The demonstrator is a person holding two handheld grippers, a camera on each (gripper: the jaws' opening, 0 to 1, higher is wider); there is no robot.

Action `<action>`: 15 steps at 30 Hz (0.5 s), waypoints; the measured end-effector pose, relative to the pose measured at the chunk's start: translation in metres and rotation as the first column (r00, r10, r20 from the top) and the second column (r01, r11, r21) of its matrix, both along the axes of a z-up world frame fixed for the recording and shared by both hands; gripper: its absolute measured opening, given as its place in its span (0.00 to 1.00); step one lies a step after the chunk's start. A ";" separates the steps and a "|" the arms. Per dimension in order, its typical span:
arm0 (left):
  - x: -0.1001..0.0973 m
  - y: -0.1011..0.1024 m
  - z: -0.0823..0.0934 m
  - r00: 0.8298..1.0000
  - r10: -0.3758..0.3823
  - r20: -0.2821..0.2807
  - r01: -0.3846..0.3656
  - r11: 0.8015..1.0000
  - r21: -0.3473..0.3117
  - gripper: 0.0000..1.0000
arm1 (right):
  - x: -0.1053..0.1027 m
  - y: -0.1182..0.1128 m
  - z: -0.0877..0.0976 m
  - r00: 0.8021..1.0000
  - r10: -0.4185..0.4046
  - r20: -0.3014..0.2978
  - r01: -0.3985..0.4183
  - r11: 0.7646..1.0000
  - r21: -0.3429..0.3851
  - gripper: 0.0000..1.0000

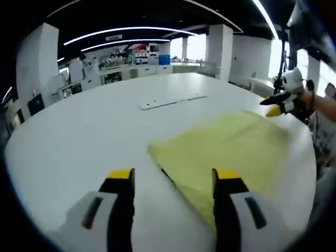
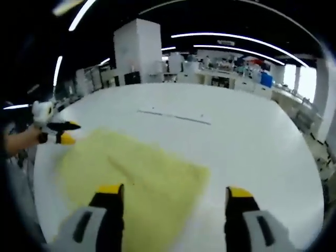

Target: Fold the garment on the visible template until the final outline fits inside the template.

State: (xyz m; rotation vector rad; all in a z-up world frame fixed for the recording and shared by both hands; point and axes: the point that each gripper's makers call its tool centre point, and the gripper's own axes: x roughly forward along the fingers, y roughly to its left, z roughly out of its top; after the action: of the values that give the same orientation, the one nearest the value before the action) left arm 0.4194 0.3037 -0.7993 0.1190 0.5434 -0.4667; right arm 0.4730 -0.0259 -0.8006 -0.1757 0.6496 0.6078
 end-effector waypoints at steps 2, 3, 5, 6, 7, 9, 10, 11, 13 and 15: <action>-0.008 -0.003 0.003 1.000 -0.021 0.011 0.021 1.000 0.000 0.59 | -0.008 -0.002 -0.001 1.000 0.020 -0.002 -0.020 1.000 -0.011 0.82; -0.010 -0.005 0.004 1.000 -0.025 0.009 0.025 1.000 -0.012 0.61 | -0.018 -0.002 0.000 1.000 0.029 -0.011 -0.029 1.000 -0.008 0.82; -0.018 -0.008 0.007 0.999 -0.038 0.007 0.038 0.998 -0.044 0.64 | -0.032 -0.002 0.000 0.999 0.049 -0.023 -0.049 0.999 0.000 0.82; -0.021 -0.009 0.007 0.999 -0.045 0.006 0.046 0.998 -0.049 0.65 | -0.038 -0.002 0.001 0.998 0.057 -0.024 -0.057 0.998 0.004 0.82; -0.023 -0.010 0.007 0.999 -0.051 0.005 0.051 0.997 -0.056 0.66 | -0.042 -0.002 0.001 0.998 0.064 -0.028 -0.064 0.998 0.010 0.82; -0.032 -0.015 0.008 0.997 -0.073 0.000 0.073 0.995 -0.066 0.67 | -0.051 -0.002 0.001 0.996 0.076 -0.036 -0.075 0.997 0.018 0.82; -0.034 -0.016 0.008 0.997 -0.078 -0.004 0.077 0.994 -0.073 0.68 | -0.063 -0.002 0.002 0.996 0.082 -0.043 -0.081 0.996 0.023 0.82; -0.038 -0.017 0.006 0.996 -0.085 -0.010 0.084 0.993 -0.080 0.69 | -0.065 -0.002 0.001 0.995 0.087 -0.046 -0.086 0.996 0.025 0.82; -0.042 -0.013 0.005 0.997 -0.079 -0.013 0.078 0.994 -0.082 0.69 | -0.073 -0.004 0.001 0.994 0.097 -0.055 -0.095 0.995 0.033 0.81; -0.050 -0.015 0.003 0.996 -0.094 -0.009 0.093 0.994 -0.059 0.68 | -0.083 -0.006 0.002 0.993 0.107 -0.056 -0.105 0.994 0.040 0.80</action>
State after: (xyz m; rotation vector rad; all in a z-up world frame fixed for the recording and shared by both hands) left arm 0.3698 0.2889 -0.7960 0.0861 0.5368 -0.5743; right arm 0.3900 -0.0317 -0.7988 -0.1589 0.6874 0.7290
